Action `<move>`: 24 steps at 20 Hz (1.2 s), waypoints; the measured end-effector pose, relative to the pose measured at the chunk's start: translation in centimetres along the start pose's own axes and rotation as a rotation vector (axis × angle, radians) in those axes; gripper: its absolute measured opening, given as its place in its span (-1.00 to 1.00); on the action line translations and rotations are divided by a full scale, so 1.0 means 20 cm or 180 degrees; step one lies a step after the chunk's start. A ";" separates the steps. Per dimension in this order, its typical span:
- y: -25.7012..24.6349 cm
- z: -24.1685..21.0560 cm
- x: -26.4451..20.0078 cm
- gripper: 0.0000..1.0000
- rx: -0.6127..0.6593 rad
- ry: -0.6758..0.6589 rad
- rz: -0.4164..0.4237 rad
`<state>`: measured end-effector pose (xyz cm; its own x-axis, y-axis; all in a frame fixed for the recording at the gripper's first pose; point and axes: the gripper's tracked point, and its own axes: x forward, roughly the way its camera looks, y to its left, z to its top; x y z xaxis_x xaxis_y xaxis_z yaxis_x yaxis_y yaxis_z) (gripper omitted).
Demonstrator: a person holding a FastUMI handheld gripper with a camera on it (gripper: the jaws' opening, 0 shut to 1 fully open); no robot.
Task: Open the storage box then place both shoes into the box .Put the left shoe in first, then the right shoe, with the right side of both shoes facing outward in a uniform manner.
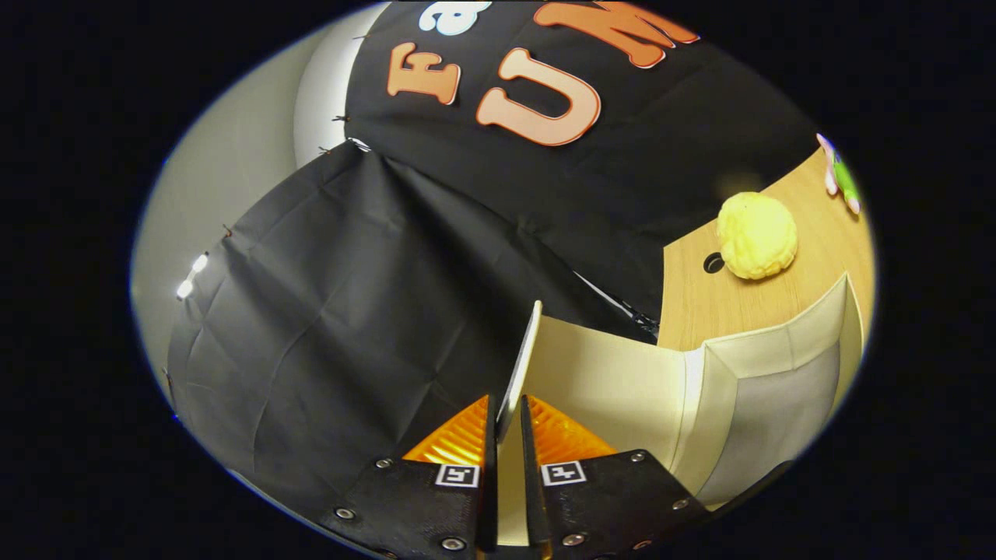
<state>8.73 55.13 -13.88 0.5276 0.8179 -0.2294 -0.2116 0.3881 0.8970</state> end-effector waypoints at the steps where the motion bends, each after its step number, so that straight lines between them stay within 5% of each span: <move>1: -0.03 -0.01 0.02 -0.55 -0.0030 0.0000 -0.0090; 5: -0.09 -0.02 -0.01 0.05 -0.0286 0.0062 -0.0214; 11: -0.27 0.03 -0.29 0.75 -0.1273 -0.0037 -0.0651; 18: -0.71 0.14 -0.81 0.91 -0.1872 -0.0037 -0.1509; 24: -1.11 0.21 -1.16 0.92 -0.1966 0.0028 -0.2087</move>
<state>4.58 25.67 -26.93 0.6922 0.3543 -0.6287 -0.2762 0.9349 0.2228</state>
